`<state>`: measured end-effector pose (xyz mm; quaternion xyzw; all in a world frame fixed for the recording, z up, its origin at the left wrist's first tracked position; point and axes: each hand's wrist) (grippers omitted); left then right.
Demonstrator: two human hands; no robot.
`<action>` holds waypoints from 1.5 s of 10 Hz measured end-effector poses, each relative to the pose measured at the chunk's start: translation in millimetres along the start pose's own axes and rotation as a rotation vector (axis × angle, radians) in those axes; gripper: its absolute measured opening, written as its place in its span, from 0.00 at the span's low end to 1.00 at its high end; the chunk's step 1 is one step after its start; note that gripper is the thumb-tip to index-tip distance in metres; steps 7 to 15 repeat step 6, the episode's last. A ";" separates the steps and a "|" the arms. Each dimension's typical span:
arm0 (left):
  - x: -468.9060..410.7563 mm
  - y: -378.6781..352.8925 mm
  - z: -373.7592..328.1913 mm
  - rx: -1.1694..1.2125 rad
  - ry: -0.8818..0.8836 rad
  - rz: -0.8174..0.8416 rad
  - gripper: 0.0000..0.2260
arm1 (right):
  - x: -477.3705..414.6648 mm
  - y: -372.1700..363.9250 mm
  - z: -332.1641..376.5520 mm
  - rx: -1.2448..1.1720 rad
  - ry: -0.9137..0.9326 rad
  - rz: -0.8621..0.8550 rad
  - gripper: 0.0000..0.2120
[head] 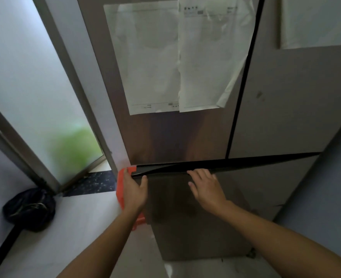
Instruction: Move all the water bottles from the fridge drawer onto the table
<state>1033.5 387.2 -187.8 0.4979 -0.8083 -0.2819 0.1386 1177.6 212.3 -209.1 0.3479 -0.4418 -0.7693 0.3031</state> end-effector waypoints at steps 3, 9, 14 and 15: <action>-40.5 -5.3 -13.9 -0.043 -0.036 0.055 0.22 | -24.7 -9.7 -0.6 0.146 -0.063 0.064 0.27; -55.6 7.6 3.0 0.086 -0.133 0.230 0.19 | -25.8 -0.2 2.2 0.023 -0.098 0.073 0.26; -55.6 7.6 3.0 0.086 -0.133 0.230 0.19 | -25.8 -0.2 2.2 0.023 -0.098 0.073 0.26; -55.6 7.6 3.0 0.086 -0.133 0.230 0.19 | -25.8 -0.2 2.2 0.023 -0.098 0.073 0.26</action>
Point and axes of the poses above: each hand's wrist, its own x-axis away from the middle knuckle, its own y-axis out of the back of the hand, z = x × y, and after that the axes turned 10 degrees about -x, right-handed
